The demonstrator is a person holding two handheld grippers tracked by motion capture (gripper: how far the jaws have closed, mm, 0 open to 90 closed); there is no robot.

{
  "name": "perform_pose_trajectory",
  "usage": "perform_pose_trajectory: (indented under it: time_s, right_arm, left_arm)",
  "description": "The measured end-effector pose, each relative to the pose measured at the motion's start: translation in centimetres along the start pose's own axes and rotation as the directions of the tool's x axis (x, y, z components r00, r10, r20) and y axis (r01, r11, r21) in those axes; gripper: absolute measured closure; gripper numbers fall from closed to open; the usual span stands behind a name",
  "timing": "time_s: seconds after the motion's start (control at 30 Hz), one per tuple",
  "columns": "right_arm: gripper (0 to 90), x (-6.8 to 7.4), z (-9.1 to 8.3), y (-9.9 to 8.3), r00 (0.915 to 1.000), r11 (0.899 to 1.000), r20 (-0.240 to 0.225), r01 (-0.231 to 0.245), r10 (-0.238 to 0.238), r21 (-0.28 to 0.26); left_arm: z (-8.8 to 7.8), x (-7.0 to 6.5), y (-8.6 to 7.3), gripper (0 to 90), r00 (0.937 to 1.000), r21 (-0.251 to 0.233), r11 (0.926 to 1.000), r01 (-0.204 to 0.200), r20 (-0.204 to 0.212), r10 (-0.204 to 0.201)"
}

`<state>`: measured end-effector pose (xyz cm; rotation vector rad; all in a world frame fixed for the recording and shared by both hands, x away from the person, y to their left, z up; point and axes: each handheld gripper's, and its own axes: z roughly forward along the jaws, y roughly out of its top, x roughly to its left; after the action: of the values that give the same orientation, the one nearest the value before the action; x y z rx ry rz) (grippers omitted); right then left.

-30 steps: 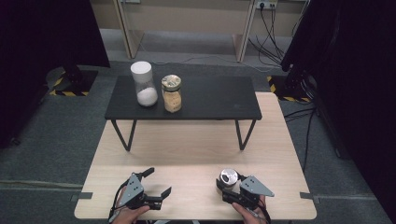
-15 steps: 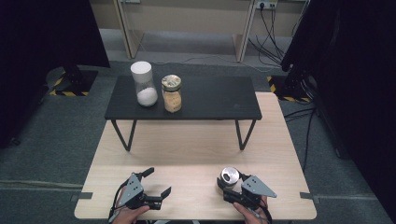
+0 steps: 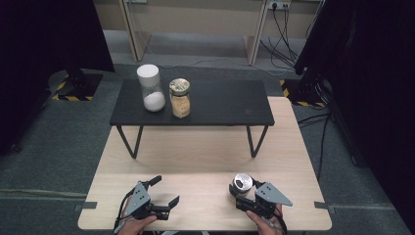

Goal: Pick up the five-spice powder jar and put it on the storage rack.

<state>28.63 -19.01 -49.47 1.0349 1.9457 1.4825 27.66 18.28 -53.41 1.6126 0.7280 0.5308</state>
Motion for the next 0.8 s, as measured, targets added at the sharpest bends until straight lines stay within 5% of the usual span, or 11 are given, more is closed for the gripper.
perform_pose_trajectory:
  time_s: [0.8]
  right_arm:
    - [31.0, 0.1, -0.1, 1.7, 0.9999, 1.0, 0.004, 0.012, -0.012, -0.002]
  left_arm:
    - [0.0, 0.0, 0.0, 3.3, 1.0, -0.001, 1.0, 0.0, -0.001, 0.0]
